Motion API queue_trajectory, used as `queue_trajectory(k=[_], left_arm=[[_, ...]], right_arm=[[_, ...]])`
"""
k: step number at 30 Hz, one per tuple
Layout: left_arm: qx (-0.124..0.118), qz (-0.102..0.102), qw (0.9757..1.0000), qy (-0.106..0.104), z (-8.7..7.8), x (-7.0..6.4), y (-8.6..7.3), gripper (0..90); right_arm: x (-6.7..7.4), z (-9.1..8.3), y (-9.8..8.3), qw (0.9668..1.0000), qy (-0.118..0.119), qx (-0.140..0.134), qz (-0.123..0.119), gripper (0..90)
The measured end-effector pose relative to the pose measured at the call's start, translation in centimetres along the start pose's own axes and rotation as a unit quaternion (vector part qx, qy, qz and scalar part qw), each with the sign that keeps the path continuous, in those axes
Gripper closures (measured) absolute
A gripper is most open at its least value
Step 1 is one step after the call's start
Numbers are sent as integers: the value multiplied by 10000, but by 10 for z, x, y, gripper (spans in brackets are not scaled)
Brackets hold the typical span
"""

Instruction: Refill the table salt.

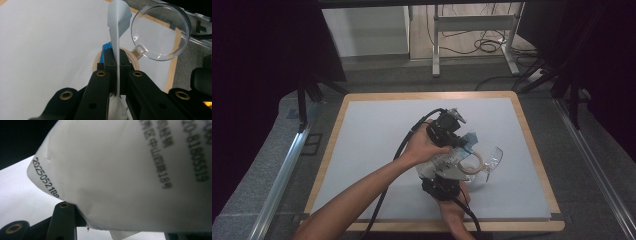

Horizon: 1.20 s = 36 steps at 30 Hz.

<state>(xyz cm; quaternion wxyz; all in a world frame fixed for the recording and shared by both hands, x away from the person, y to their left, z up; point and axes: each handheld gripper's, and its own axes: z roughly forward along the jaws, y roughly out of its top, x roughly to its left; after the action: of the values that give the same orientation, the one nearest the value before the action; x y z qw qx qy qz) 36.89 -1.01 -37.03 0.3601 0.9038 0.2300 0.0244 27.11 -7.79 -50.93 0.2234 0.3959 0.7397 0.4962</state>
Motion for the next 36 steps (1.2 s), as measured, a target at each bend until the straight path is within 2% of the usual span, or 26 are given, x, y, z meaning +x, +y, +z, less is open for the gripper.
queue_trajectory(k=[3, 22, 36], left_arm=[[66, -6, 10000, -30, 3, 2, 1, 900], [55, -90, 9997, -223, 6, 9, 2, 900], [170, -52, 9994, -306, 10, 9, 11, 900]], right_arm=[[-1, 1, 0, 10000, 2, -3, -11, 485], [-2, 3, 0, 10000, -4, 27, -20, 485], [0, 3, 9, 9999, -23, -83, 148, 486]])
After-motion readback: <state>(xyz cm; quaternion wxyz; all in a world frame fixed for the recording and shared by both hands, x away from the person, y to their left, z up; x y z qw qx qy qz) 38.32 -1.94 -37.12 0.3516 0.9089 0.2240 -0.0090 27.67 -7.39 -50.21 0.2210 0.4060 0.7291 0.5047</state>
